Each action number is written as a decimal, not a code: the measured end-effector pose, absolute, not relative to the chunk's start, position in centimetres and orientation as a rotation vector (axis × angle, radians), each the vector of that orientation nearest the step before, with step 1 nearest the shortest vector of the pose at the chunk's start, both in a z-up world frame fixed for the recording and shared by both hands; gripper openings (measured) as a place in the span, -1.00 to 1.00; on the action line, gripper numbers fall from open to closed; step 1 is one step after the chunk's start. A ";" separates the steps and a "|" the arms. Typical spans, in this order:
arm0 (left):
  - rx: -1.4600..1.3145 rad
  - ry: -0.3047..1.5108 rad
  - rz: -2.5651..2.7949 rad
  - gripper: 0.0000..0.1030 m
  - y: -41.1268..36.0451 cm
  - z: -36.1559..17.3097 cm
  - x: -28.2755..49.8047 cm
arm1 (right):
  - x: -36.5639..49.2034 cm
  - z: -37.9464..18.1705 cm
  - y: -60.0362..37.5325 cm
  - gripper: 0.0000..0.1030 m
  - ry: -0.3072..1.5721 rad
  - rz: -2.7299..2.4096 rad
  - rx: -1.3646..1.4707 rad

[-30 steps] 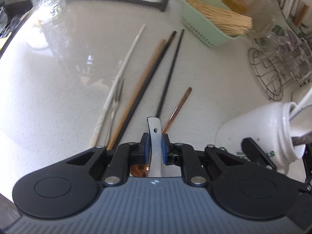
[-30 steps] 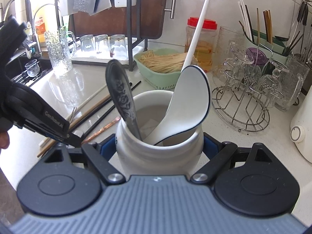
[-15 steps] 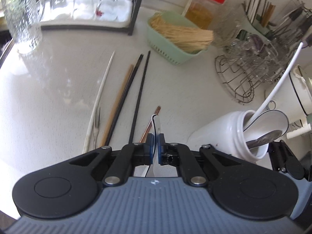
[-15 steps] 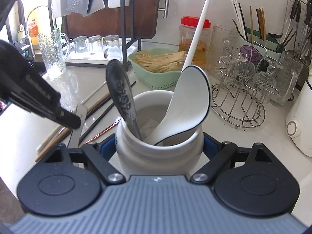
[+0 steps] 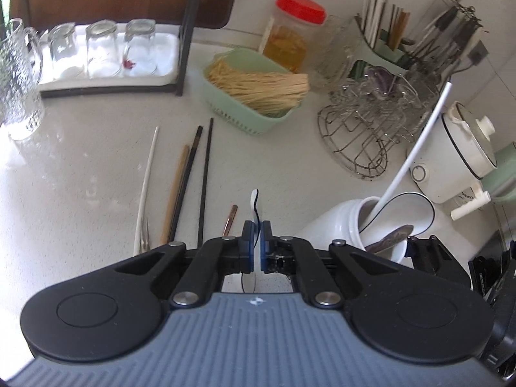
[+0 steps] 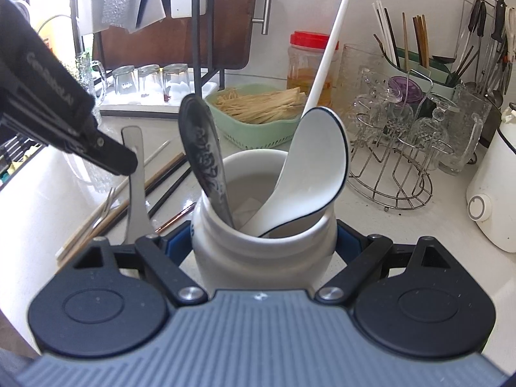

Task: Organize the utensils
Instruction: 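Lift the second white spoon with the left gripper and lower it into the jar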

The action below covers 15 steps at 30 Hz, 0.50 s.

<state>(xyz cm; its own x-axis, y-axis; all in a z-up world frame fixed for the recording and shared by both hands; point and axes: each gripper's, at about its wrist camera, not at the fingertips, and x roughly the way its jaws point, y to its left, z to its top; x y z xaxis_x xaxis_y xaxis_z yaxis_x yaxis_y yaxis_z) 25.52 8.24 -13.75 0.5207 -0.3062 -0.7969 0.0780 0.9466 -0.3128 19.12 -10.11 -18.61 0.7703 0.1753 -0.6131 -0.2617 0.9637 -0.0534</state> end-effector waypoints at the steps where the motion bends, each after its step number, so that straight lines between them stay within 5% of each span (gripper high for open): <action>1: -0.248 0.997 -0.240 -0.93 8.2 -13.7 25.5 | 19.1 -18.6 -10.1 0.77 0.649 0.236 -0.138; 15: -0.202 0.977 -0.291 -0.94 8.1 -13.4 25.6 | 19.5 -18.7 -9.9 0.77 0.643 0.218 -0.135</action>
<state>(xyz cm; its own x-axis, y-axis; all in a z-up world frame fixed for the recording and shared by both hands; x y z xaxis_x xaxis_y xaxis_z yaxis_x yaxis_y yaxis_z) 25.57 8.13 -13.43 0.5255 -0.3317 -0.7835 0.1512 0.9426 -0.2977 19.52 -9.86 -18.70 0.7785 0.1588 -0.6072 -0.2424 0.9685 -0.0575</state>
